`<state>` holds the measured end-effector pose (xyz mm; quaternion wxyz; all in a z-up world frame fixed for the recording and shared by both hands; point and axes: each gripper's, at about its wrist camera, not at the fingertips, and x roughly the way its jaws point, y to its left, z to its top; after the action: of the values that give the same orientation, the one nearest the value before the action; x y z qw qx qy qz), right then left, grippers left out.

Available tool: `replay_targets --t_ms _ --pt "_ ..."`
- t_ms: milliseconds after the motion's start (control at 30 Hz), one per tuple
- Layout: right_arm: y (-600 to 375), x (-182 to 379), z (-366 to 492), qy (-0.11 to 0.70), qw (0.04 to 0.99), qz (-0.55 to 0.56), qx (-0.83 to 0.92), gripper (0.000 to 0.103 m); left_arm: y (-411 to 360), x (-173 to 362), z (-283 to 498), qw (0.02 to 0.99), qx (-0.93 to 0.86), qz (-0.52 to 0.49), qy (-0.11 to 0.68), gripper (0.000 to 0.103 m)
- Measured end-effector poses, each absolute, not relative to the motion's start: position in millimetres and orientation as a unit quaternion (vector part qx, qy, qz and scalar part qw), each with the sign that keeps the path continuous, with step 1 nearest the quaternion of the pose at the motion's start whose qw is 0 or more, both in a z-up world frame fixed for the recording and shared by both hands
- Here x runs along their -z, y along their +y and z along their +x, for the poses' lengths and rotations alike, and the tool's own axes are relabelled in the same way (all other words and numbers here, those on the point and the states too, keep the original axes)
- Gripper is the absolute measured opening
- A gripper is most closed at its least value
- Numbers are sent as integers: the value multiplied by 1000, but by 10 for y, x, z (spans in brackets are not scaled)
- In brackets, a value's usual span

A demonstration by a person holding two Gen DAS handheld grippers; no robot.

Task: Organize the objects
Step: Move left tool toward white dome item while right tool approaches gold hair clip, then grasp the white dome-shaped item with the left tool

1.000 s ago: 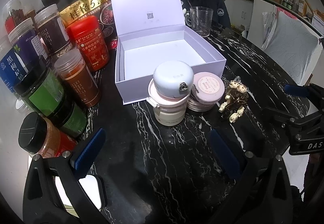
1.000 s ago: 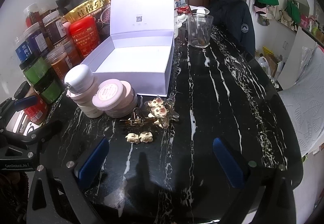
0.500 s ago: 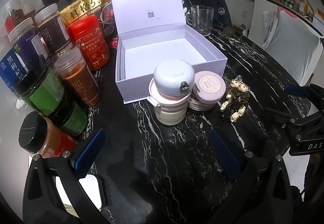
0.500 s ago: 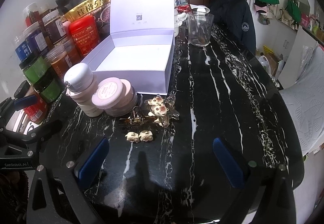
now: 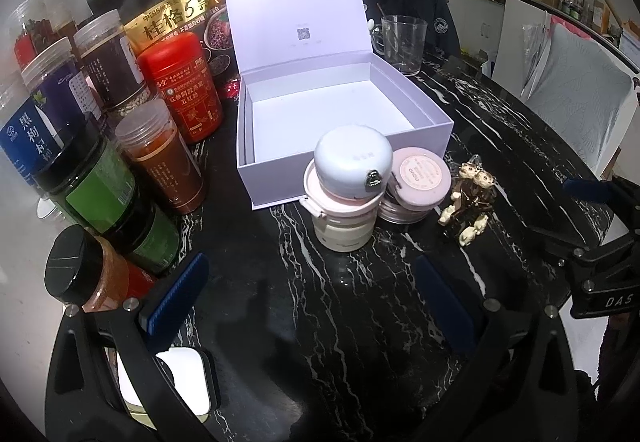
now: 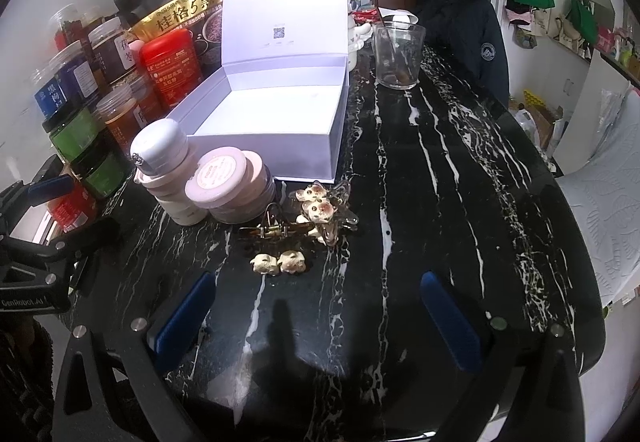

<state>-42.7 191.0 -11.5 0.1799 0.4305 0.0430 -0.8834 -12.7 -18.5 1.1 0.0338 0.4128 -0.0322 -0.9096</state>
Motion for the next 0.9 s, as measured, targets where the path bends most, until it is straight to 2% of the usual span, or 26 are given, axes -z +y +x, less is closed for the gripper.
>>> replay_targets --t_ms 467,900 --pt "1889 285 -441 36 197 441 875 103 -279 35 -233 20 909 416 9 103" --pt "1916 382 -654 32 198 453 869 103 -222 73 -485 8 908 419 2 99"
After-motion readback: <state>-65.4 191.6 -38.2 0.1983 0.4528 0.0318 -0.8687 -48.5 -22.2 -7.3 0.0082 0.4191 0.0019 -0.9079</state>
